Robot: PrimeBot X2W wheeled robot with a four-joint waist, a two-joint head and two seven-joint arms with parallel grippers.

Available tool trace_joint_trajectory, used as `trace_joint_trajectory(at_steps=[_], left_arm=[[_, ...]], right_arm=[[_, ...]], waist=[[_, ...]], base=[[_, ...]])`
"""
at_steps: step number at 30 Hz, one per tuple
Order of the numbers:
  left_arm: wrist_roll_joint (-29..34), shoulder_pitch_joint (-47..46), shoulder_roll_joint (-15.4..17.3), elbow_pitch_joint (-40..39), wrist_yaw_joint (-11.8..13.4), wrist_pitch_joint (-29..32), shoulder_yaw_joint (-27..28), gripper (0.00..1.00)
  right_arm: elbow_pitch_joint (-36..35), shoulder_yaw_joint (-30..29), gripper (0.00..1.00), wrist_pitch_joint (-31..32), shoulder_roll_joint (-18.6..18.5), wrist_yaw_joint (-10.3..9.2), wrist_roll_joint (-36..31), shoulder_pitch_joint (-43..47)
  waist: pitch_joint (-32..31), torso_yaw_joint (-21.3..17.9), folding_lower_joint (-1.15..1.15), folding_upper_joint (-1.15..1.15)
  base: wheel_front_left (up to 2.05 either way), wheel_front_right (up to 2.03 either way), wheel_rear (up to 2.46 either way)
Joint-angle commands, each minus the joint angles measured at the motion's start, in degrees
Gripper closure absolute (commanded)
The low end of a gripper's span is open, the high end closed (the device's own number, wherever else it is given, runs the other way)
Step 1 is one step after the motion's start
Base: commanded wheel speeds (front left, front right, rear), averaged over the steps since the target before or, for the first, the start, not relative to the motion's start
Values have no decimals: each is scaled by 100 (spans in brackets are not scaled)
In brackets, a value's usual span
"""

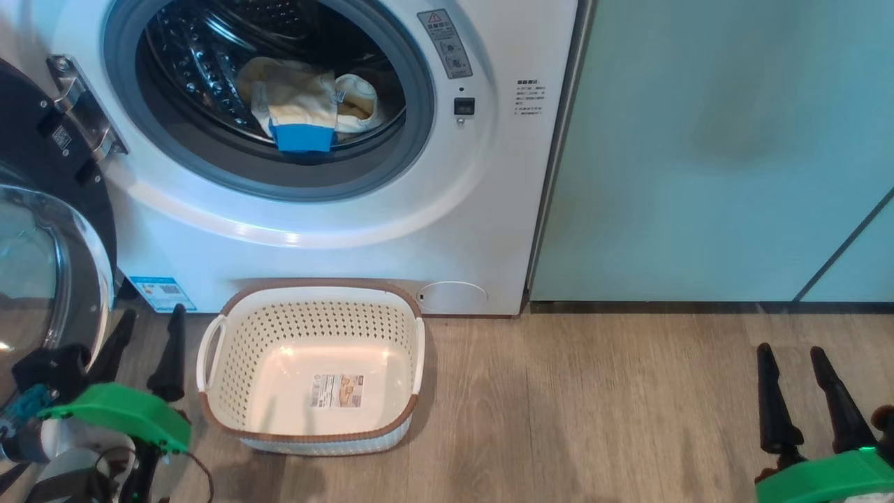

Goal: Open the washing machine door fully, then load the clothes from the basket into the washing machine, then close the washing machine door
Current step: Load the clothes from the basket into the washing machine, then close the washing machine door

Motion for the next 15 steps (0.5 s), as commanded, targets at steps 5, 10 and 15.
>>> trace_joint_trajectory(at_steps=[5, 10, 15], left_arm=[[-3, -200, 173, -204, -5, -37, 253, 0], [9, -209, 162, -197, -5, -37, 284, 0], [17, -202, 174, -229, -5, -37, 297, 0]], right_arm=[[-164, 106, 0, -55, -128, 25, -36, -154], [-154, 103, 0, -55, -122, 25, -32, -155], [-148, 118, 0, -55, -112, 25, -25, -163]], waist=[[15, 5, 0, 0], [25, 14, 0, 0], [50, 19, 0, 0]], base=[[-23, 23, 0], [-90, 90, 0], [-159, 159, 0]])
